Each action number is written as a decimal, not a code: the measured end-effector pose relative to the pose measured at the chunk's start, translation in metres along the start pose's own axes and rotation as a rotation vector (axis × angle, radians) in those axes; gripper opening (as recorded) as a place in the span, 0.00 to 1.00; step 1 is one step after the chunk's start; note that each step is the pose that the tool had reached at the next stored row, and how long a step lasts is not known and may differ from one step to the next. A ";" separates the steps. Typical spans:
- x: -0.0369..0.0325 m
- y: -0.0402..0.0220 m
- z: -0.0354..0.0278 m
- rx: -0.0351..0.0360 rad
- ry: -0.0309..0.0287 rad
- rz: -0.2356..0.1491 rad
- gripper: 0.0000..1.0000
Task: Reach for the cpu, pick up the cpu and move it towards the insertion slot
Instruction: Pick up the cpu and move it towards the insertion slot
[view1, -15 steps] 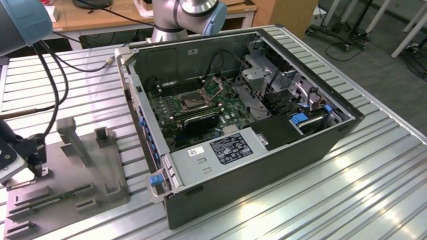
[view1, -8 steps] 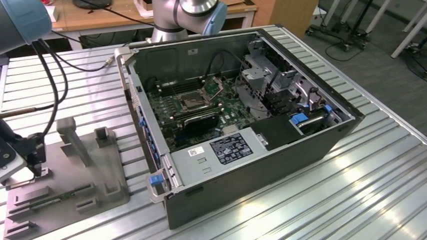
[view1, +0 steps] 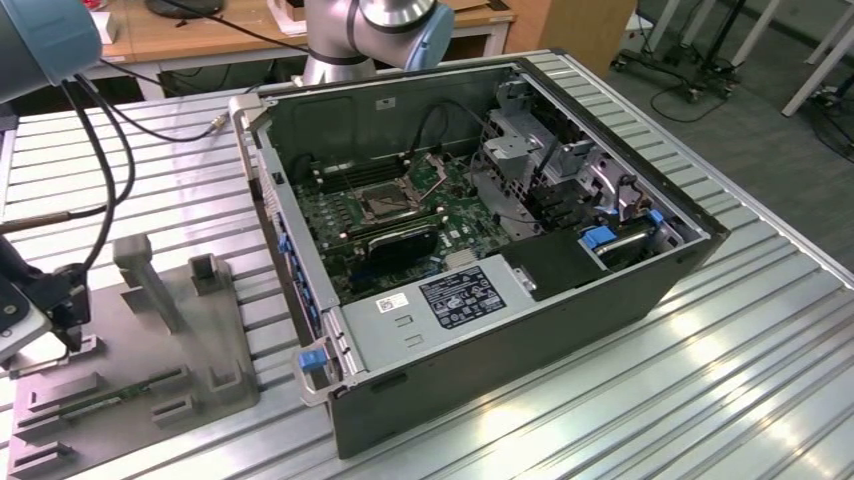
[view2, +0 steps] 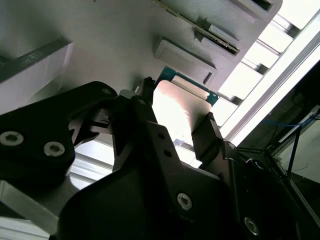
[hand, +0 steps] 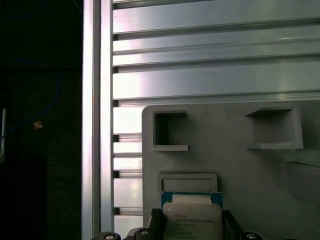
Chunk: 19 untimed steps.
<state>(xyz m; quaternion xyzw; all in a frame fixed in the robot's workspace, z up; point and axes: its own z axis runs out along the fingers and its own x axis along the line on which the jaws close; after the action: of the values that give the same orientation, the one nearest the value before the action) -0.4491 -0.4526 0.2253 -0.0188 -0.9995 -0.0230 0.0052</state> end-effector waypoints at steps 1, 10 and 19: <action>0.0000 0.0000 -0.0003 0.0000 -0.0001 0.000 0.55; 0.0000 0.0002 -0.0033 0.0000 0.0000 0.000 0.55; -0.0001 0.0003 -0.0063 0.0000 0.0000 0.000 0.55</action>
<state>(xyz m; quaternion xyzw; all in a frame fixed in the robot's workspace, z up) -0.4489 -0.4526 0.2316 -0.0187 -0.9995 -0.0230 0.0052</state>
